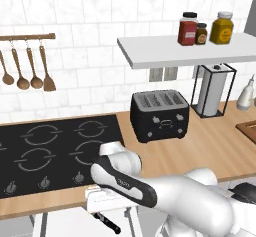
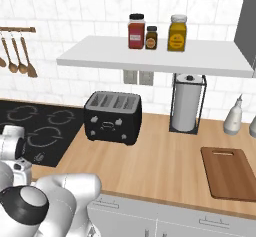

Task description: Pick up the knife from the drawer and place it on the cutting board. Then place the meat from the plate to the cutting board.

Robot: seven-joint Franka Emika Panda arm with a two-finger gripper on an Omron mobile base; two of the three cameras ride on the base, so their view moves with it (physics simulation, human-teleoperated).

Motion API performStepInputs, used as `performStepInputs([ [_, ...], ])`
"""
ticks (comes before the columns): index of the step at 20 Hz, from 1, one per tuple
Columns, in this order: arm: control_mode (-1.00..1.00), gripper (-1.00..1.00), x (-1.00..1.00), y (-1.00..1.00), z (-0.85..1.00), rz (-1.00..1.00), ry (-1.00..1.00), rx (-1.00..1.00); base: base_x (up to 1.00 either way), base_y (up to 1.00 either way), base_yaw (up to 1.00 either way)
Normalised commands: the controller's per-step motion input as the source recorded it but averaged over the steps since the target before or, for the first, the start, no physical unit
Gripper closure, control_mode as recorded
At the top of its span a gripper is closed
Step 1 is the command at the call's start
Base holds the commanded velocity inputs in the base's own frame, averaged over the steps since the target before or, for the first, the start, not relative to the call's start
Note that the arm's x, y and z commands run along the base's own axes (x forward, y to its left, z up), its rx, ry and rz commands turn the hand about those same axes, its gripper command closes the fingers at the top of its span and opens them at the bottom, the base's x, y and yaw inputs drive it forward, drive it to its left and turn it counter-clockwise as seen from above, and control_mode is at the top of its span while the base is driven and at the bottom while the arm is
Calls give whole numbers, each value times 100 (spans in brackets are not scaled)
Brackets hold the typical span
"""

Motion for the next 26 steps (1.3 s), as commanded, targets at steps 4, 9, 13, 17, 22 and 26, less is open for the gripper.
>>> performStepInputs([
  [4,-100,-100,-21,28,-47,2,-2,0,0,0,0],
  [9,-100,-100,-11,24,-45,3,-4,0,0,0,0],
  [13,-100,-100,-14,32,-45,1,0,0,0,0,0],
  [17,-100,-100,-24,13,-29,0,1,0,0,0,0],
  [22,-100,-100,-40,1,-27,2,7,0,0,0,0],
  [26,-100,-100,-65,0,-29,5,9,0,0,0,0],
])
